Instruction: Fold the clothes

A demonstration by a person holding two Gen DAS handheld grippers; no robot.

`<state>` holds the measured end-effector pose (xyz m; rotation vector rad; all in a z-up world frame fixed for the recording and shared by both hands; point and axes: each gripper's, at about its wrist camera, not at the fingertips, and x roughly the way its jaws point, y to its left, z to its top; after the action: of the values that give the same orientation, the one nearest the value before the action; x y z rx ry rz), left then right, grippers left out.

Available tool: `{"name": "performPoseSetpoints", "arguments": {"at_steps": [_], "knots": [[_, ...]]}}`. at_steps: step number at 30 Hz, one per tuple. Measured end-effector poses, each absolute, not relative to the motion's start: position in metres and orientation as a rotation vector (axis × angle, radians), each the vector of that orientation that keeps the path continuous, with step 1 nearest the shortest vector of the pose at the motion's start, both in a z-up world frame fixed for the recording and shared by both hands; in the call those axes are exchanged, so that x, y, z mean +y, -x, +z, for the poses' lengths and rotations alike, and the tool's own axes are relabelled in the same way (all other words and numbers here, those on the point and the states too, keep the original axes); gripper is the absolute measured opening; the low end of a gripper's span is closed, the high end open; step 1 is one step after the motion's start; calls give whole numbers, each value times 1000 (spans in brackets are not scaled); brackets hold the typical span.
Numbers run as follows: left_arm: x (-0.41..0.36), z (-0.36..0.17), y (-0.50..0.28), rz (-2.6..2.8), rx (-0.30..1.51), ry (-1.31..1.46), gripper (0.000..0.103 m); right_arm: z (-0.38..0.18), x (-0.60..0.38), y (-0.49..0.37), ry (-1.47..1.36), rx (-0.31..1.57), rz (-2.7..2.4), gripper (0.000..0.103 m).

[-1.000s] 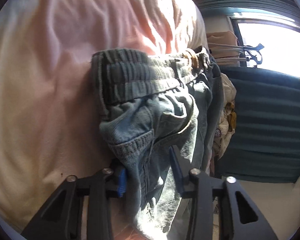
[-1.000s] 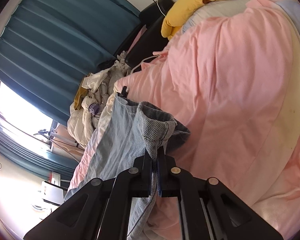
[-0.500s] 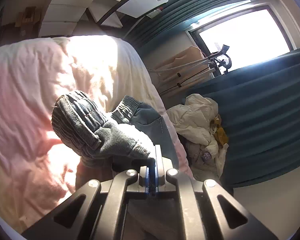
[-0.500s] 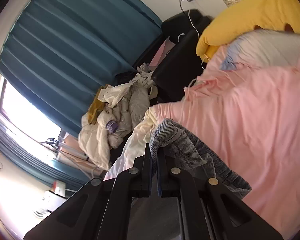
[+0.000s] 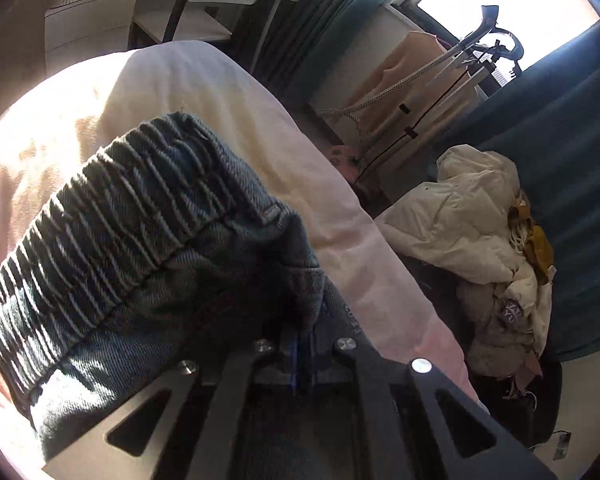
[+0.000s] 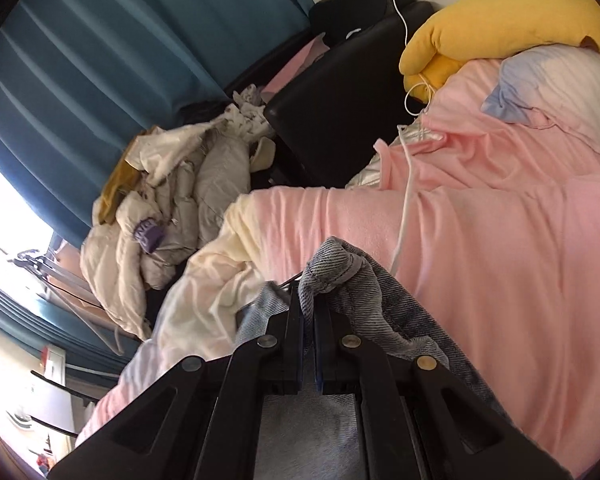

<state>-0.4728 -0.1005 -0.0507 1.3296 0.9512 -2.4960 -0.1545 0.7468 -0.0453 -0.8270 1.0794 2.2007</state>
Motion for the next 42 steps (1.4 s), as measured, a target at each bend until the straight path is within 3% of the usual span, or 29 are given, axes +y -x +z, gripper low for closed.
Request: {"name": "performPoseSetpoints", "arguments": {"at_steps": [4,7,10,13,15,23,29,39,40,42], "knots": [[-89,-59,487,-2521,835,-1374,5,-59,746,166,833,1015,2224,2],[-95,-56,481,-2534,893,-1377,7,-54,740,170,865,933,2243,3],[-105,-46,463,-2573,985,-1353,20,-47,739,160,870,974,2261,7],[-113,-29,433,-2623,1050,-1286,46,-37,735,137,852,1064,2292,16],[-118,-21,410,-2663,1119,-1270,62,-30,728,117,849,1111,2310,30],[-152,-43,320,-2526,1331,-1362,65,-24,698,22,885,1280,2285,62],[-167,-71,281,-2446,1581,-1326,65,-53,692,-17,927,1491,2163,65],[-171,-109,285,-2384,1535,-1410,65,-77,702,13,932,1497,2176,65],[-167,-113,290,-2395,1531,-1422,63,-77,705,16,923,1466,2170,65],[-160,-119,298,-2409,1509,-1429,50,-74,711,15,871,1427,2171,64]]}}
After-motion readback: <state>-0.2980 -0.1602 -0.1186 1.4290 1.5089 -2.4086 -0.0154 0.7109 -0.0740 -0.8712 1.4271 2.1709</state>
